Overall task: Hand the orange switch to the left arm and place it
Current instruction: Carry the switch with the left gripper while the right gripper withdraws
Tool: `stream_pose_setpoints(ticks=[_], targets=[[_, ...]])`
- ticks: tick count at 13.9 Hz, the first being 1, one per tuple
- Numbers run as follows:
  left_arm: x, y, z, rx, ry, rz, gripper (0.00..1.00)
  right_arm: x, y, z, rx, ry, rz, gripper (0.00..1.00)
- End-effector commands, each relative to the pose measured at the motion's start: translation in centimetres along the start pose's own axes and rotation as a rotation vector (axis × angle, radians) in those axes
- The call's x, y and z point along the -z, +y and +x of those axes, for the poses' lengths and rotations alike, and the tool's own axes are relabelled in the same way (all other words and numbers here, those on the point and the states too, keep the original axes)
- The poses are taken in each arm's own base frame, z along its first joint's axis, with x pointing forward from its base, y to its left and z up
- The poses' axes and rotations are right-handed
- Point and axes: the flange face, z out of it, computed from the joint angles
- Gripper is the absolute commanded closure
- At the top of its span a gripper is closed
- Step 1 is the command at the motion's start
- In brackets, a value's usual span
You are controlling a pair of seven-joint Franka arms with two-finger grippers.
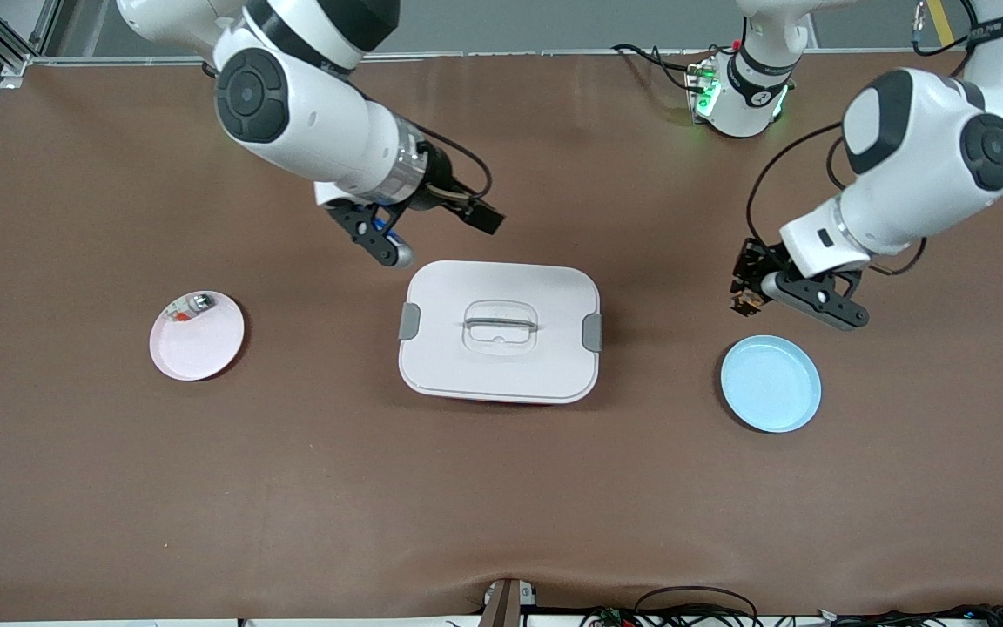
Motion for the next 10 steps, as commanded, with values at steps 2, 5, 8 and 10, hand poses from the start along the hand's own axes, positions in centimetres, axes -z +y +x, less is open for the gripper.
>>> stream_pose_setpoints(ticks=[2,5,8,10], targets=[[-2.8,-2.6,0.2,-0.218,-0.092,0.075,1.00,1.9,4.9,1.0,0.267,0.144,-0.160,0.00],[-5.0,-5.4,-0.1,-0.386,-0.131,0.106,1.00,5.1,9.3,4.6,0.382,0.148,-0.154,0.00],[-7.2,-6.9,0.1,-0.582,-0.150,0.135,1.00,7.3,14.0,7.5,0.526,0.195,-0.215,0.00],[-8.6,-9.1,-0.3,-0.690,-0.160,0.153,1.00,9.2,16.4,9.2,0.601,0.218,-0.238,0.00]])
